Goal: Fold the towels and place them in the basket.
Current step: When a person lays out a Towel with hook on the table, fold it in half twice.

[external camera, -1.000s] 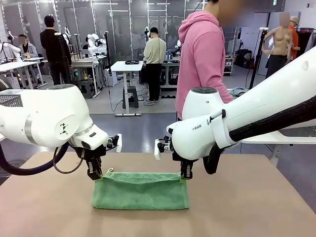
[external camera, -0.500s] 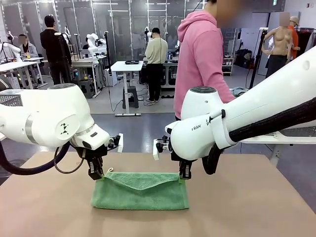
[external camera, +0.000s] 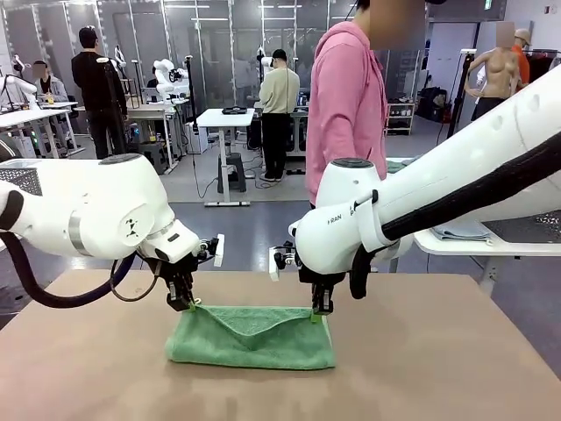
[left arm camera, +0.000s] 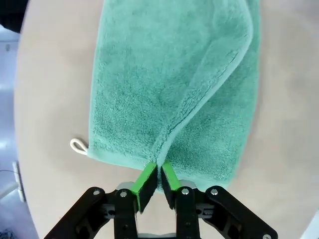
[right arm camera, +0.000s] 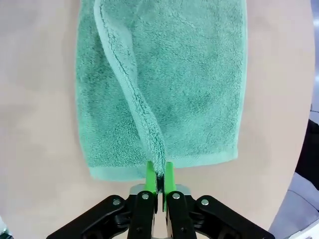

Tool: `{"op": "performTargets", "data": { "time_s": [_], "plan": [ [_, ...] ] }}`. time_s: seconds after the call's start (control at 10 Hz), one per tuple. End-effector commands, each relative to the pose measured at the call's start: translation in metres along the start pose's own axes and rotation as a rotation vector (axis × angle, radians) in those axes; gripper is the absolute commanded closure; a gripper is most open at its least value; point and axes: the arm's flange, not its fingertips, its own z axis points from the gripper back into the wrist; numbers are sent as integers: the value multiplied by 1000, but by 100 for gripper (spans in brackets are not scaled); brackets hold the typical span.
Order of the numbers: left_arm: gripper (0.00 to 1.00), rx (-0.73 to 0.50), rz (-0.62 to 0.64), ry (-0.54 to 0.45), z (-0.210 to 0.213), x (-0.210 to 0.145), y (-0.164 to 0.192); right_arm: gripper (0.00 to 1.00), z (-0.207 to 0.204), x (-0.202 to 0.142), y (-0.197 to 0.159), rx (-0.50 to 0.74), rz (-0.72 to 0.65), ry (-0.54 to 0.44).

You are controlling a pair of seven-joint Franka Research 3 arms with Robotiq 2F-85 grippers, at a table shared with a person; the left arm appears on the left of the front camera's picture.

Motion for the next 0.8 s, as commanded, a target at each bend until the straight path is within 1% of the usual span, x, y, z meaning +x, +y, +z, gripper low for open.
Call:
{"op": "performTargets", "data": {
  "time_s": [0.0,0.2,0.4,0.7],
  "plan": [
    [89,-7,-3,-27,-7,-3,18,93,-7,-2,-18,-10,23,6],
    [89,18,25,-18,-10,-7,25,93,-14,-6,-31,-5,-13,8],
    [89,45,33,1,-15,-9,31,93,-16,-8,-40,-33,-20,8],
    [89,73,102,46,-24,-15,36,93,-23,-16,-52,-73,-49,-33]
  ]
}}
